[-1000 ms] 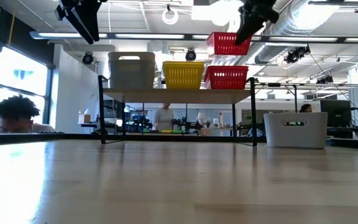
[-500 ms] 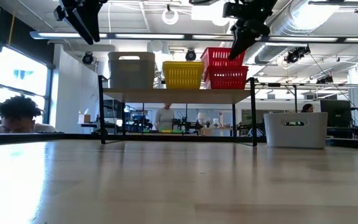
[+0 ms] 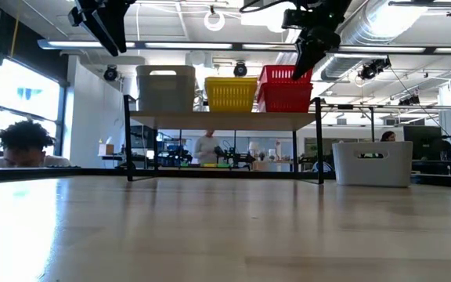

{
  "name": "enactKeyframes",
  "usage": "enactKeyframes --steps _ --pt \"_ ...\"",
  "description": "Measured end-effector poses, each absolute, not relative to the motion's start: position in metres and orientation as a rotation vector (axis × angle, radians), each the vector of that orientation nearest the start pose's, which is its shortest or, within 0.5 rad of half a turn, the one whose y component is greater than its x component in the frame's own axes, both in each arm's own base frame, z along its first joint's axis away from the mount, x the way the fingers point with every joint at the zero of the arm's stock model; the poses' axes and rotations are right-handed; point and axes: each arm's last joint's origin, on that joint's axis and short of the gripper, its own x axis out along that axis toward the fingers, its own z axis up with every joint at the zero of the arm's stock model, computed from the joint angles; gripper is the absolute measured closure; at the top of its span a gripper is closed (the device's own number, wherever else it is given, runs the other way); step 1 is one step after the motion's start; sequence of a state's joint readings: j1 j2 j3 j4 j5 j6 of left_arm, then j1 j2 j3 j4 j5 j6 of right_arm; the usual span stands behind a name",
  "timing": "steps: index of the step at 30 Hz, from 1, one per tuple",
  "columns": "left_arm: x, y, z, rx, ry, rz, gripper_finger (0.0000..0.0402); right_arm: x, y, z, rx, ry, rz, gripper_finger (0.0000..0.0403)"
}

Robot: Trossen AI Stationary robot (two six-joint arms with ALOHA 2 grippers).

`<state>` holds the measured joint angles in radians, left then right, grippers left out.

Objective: Stack baskets on shelf by color
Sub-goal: Stack the red bin on top of the other red bin on the shelf

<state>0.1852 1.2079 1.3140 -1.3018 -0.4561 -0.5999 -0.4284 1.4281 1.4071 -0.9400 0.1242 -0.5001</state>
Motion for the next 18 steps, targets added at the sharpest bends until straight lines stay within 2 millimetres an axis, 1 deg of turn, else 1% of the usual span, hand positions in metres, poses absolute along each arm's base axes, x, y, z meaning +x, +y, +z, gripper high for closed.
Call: enactKeyframes --steps 5,14,18 --pt "0.1921 0.0490 0.3487 -0.345 0.988 0.896 0.0229 0.2552 -0.1248 0.3406 -0.281 1.052 -0.249 0.0403" --pt "0.1921 0.0489 0.3487 -0.345 0.988 0.895 0.0229 0.2593 -0.1292 0.3389 -0.285 1.039 -0.267 0.0402" --pt "0.1922 0.0489 0.3487 -0.346 0.988 0.894 0.0229 0.2594 -0.1291 0.3391 -0.283 1.037 -0.268 0.0381"
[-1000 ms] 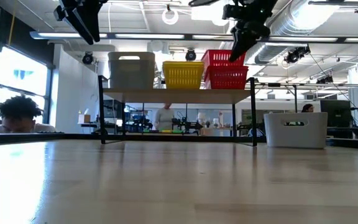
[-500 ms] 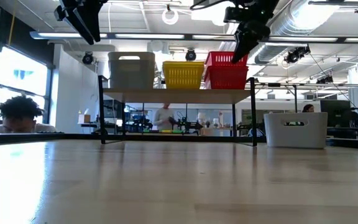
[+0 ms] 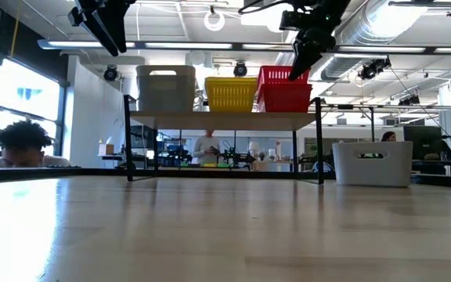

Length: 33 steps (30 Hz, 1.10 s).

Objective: Stack baskets on shelf by color
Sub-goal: Stack the red bin on top of the other red bin on the shelf, then stack the gray bin on top of the other gray bin on the shelf

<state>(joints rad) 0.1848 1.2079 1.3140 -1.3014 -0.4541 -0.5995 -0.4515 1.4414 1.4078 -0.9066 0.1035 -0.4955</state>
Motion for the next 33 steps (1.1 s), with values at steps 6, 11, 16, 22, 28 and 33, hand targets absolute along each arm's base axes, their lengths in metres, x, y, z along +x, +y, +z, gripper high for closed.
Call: enactKeyframes --steps 6,11,16,22,28,33 --pt "0.194 0.049 0.349 -0.350 0.970 0.892 0.0229 0.260 -0.130 0.340 -0.291 1.037 -0.285 0.0317" --pt "0.194 0.049 0.349 -0.351 0.970 0.891 0.0229 0.257 -0.128 0.349 -0.290 1.046 -0.288 0.0283" --pt "0.194 0.049 0.349 -0.348 0.967 0.893 0.0229 0.250 -0.125 0.357 -0.202 1.081 -0.315 0.0279" --pt "0.195 0.050 0.350 -0.291 0.987 0.861 0.0229 0.244 -0.115 0.366 -0.016 1.106 -0.364 0.0279" --pt "0.197 0.051 0.351 -0.226 0.977 0.849 0.0229 0.240 -0.112 0.369 0.146 1.092 -0.472 0.0279" --pt "0.199 0.052 0.352 -0.174 0.968 0.834 0.0229 0.225 -0.114 0.366 0.156 1.210 -0.630 0.0279"
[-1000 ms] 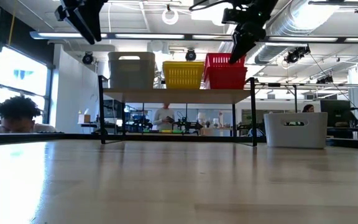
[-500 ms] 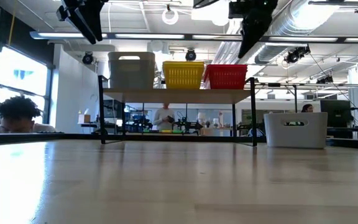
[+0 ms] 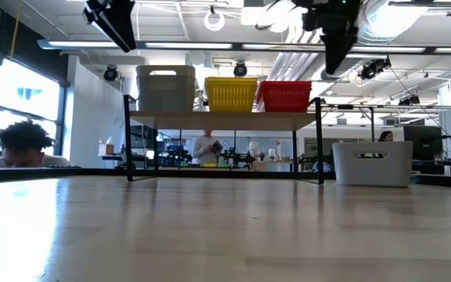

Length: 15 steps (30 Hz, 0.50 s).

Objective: Stack baskets on shelf by color
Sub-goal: Stack the gray bin on top of the other gray bin on the shelf

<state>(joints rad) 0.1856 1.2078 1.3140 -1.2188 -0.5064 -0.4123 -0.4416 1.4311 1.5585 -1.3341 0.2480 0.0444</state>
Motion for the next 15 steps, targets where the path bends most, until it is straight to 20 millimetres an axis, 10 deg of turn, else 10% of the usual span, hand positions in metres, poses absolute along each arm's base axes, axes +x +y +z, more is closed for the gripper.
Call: enactKeyframes --steps 15 --pt "0.200 0.052 0.353 -0.149 0.966 0.819 0.0229 0.184 -0.134 0.376 0.357 1.191 -0.937 0.0279"
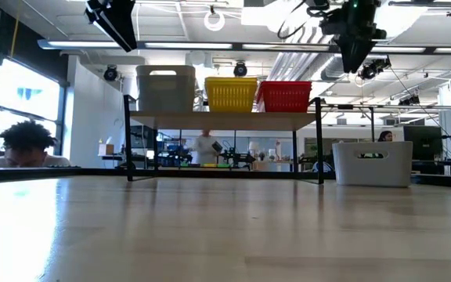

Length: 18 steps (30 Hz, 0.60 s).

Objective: Stack baskets on shelf by color
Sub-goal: Stack the gray bin on top of the other gray bin on the shelf

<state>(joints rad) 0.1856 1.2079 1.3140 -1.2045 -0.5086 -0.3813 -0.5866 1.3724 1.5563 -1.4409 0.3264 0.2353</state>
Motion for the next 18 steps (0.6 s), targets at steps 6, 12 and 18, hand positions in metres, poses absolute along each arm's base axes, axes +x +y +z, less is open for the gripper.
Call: enactKeyframes --steps 6,12,18 --pt "0.200 0.052 0.353 -0.148 0.967 0.820 0.0229 0.173 -0.144 0.351 0.473 1.206 -1.038 0.0279" --pt "0.200 0.052 0.353 -0.148 0.967 0.820 0.0229 0.160 -0.144 0.311 0.674 1.115 -1.060 0.0279" --pt "0.200 0.052 0.353 -0.148 0.967 0.820 0.0229 0.148 -0.140 0.285 0.881 1.025 -1.166 0.0279"
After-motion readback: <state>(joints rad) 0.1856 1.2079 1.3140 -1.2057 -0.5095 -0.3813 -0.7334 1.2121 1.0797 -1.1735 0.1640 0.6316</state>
